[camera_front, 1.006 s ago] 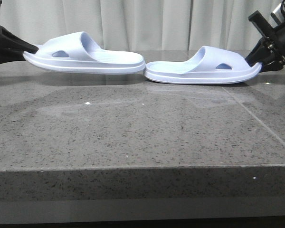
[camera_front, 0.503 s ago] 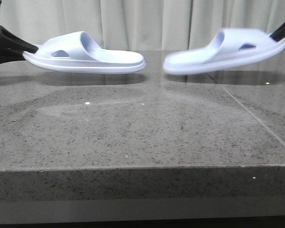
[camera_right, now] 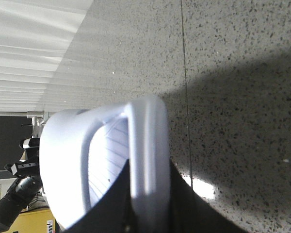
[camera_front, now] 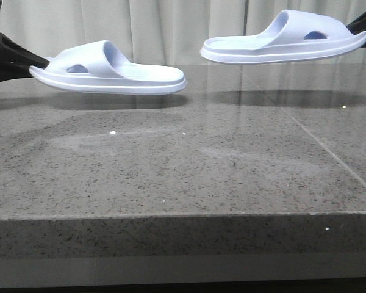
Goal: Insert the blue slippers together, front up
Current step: 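Lift the right slipper and carry it toward the left-held slipper, then push the right-held slipper's toe into the left-held slipper, stacking them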
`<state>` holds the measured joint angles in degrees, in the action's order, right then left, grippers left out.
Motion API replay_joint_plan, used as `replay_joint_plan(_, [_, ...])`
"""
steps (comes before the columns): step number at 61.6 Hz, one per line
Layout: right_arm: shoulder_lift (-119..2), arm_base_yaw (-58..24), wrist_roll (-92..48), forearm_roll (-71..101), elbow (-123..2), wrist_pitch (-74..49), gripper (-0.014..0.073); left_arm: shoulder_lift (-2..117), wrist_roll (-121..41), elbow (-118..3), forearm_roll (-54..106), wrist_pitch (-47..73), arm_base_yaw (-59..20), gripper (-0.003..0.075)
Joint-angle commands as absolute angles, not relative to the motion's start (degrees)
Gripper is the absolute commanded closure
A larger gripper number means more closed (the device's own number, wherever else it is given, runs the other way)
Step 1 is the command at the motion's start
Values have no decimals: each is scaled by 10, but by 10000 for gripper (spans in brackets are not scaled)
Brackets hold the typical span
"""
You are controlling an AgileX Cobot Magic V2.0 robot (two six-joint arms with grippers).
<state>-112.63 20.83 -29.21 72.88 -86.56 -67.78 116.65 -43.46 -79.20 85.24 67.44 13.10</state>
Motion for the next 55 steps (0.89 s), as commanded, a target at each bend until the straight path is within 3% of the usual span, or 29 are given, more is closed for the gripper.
replay_joint_plan(1, [-1089, 212, -302, 778, -878, -714, 701, 1140, -429, -802, 893, 720, 133, 741])
replay_joint_plan(55, [-1120, 104, -302, 812, -878, -639, 701, 1140, -428, -802, 897, 727, 127, 741])
